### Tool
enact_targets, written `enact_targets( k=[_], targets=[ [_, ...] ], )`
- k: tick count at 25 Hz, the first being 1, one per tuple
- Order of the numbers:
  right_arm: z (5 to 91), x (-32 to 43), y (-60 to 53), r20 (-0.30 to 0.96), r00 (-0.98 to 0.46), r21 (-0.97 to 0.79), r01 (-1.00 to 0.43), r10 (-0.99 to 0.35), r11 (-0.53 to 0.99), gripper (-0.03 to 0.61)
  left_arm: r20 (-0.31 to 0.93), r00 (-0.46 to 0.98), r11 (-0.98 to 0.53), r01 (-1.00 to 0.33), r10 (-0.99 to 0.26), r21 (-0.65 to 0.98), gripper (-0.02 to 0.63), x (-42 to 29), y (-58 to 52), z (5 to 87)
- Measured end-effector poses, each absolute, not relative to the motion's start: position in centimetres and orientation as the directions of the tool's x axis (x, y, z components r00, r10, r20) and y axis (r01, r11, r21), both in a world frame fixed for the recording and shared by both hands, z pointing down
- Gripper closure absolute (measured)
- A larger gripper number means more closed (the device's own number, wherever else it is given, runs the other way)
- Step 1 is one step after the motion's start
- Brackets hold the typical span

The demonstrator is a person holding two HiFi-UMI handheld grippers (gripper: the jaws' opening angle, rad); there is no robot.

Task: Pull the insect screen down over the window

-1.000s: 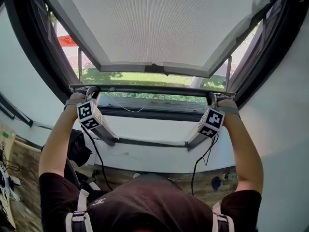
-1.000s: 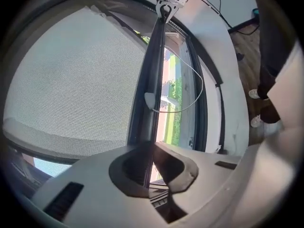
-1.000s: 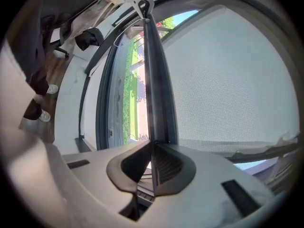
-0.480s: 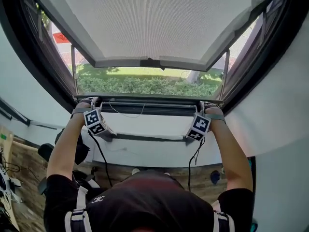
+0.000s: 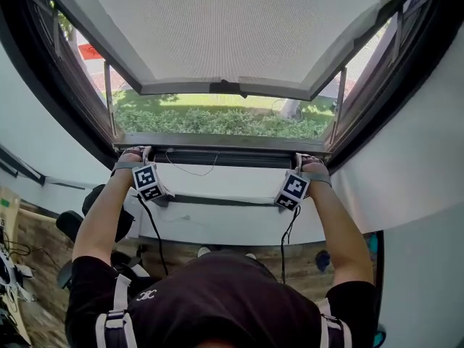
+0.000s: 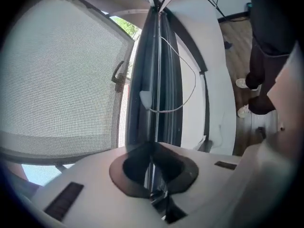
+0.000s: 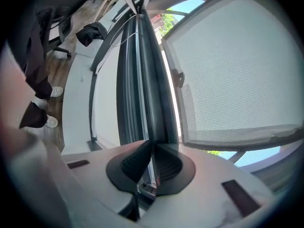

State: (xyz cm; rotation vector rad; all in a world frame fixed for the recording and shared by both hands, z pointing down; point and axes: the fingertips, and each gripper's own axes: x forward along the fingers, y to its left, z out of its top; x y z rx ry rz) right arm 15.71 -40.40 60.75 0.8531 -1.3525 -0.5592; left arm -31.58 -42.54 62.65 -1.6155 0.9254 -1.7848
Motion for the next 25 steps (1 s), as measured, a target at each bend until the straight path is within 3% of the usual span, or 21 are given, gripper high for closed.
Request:
enact_targets(
  k=[25],
  targets=[
    [66.4, 15.8, -41.7, 0.594, 0.190, 0.805, -0.116, -0.782, 0.582, 0.555, 0.641, -0.211, -0.650, -0.032, -0.738, -0.759, 0.584, -32.1, -42.3, 67.7]
  ],
)
